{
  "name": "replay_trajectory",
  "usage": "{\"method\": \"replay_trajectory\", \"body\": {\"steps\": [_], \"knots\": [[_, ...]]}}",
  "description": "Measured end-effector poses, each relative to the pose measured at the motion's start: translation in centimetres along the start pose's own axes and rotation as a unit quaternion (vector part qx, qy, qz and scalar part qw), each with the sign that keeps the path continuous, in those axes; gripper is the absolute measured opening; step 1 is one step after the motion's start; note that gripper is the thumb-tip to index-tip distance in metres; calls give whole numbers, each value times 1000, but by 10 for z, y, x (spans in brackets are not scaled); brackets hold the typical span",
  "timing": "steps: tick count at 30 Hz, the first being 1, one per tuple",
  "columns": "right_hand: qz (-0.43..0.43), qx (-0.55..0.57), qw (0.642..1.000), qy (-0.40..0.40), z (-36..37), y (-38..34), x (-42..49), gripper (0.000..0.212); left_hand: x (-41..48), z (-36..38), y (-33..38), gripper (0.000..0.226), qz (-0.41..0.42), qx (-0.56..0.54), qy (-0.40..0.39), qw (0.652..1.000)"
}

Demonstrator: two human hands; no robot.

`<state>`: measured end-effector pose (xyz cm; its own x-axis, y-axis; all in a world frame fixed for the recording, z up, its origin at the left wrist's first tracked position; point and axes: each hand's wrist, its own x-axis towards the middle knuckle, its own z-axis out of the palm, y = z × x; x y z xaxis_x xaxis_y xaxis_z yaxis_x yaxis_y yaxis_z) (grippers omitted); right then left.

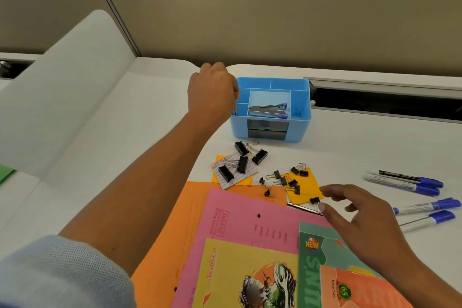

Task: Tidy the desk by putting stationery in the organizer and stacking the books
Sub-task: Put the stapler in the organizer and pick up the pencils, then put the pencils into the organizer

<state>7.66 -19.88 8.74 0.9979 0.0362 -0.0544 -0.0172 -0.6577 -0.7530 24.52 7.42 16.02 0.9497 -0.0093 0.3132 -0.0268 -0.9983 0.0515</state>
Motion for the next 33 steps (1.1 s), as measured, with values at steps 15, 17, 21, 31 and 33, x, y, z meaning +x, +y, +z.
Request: {"method": "replay_trajectory", "body": {"steps": [15, 17, 21, 31, 33], "knots": [[6, -199, 973, -115, -4, 45, 34, 21, -46, 14, 3, 26, 45, -141, 86, 985], [18, -224, 965, -136, -4, 49, 34, 21, -72, 15, 8, 22, 79, -183, 154, 968], [37, -268, 948, -166, -7, 57, 31, 21, -143, 37, 26, 20, 49, -273, 111, 954], [67, -324, 927, -179, -17, 68, 33, 12, -254, 90, 35, 16, -30, -256, -58, 965], [73, -322, 927, -178, -19, 68, 35, 8, -260, 97, 30, 19, -26, -244, -56, 968]]}}
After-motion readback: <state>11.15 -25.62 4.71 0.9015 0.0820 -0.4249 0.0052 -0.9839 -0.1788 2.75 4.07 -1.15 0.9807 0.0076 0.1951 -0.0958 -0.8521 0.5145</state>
